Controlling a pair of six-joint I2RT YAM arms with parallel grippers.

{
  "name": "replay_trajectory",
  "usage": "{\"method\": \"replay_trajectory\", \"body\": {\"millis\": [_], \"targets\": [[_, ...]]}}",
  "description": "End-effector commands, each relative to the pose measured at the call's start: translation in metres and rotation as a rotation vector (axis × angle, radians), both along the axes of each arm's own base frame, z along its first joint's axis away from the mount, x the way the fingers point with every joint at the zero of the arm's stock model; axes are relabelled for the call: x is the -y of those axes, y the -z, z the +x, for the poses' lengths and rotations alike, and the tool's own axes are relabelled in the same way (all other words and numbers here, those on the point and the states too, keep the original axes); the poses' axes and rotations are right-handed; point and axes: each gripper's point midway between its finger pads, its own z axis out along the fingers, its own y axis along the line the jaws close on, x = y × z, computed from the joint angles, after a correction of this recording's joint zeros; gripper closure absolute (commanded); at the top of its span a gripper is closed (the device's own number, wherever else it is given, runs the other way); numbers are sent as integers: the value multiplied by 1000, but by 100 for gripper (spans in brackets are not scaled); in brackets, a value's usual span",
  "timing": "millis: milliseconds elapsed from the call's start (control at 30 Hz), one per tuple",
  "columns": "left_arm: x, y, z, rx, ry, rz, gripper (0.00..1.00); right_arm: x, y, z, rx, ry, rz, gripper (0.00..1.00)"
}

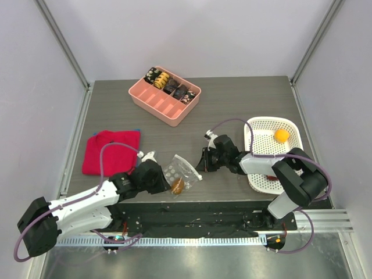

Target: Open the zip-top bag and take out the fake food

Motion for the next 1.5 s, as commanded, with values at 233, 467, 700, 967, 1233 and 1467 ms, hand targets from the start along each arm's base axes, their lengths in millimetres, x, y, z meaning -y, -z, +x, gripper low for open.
{"method": "replay_trajectory", "body": {"millis": [233,467,700,967,1233,1467], "targets": [[3,-8,1,33,13,-34,81,-23,-36,19,106,-90,98,96],[3,-30,-1,65,17,-84,79,-41,-43,16,77,-165,179,97],[14,-16,-16,-5,90,-125,86,-45,-38,-10,0,-215,287,99],[1,14,-18,-34,62,-49,88,-43,-32,-33,-64,-256,365,99],[5,21,-3,0,22,-25,89,-47,-28,-46,-85,-284,382,86],[16,22,8,6,21,-18,90,-52,-26,-55,-111,-300,405,56]]}}
